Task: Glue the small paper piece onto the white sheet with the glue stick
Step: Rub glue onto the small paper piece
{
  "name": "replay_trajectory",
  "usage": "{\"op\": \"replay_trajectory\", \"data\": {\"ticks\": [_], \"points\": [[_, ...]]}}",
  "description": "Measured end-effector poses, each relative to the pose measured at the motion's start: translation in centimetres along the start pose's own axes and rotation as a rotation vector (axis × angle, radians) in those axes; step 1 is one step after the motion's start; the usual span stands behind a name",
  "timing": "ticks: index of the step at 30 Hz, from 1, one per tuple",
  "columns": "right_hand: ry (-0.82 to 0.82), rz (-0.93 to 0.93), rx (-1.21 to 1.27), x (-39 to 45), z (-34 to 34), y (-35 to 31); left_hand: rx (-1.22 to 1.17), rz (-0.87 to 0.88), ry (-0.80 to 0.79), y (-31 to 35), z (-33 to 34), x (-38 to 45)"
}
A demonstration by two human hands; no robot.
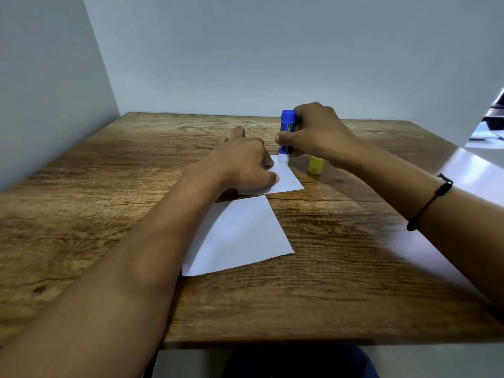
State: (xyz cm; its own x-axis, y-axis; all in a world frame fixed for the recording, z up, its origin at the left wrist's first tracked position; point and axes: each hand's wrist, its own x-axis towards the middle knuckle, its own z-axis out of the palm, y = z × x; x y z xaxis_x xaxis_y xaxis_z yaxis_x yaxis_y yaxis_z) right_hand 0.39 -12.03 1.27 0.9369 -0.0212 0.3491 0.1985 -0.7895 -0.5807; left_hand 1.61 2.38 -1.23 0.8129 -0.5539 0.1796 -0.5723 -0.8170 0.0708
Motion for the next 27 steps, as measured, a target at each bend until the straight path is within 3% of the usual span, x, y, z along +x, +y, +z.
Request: {"op": "replay_trajectory", "data": {"ticks": [21, 27], "points": [[-0.055, 0.031, 0.161, -5.1, -2.1, 0.6, 0.015, -0.030, 0.056, -0.6, 0.9, 0.5], [0.088, 0.123, 0.584, -5.0, -3.0, 1.3, 0.074, -0.043, 0.062, -0.4, 0.6, 0.1]]}}
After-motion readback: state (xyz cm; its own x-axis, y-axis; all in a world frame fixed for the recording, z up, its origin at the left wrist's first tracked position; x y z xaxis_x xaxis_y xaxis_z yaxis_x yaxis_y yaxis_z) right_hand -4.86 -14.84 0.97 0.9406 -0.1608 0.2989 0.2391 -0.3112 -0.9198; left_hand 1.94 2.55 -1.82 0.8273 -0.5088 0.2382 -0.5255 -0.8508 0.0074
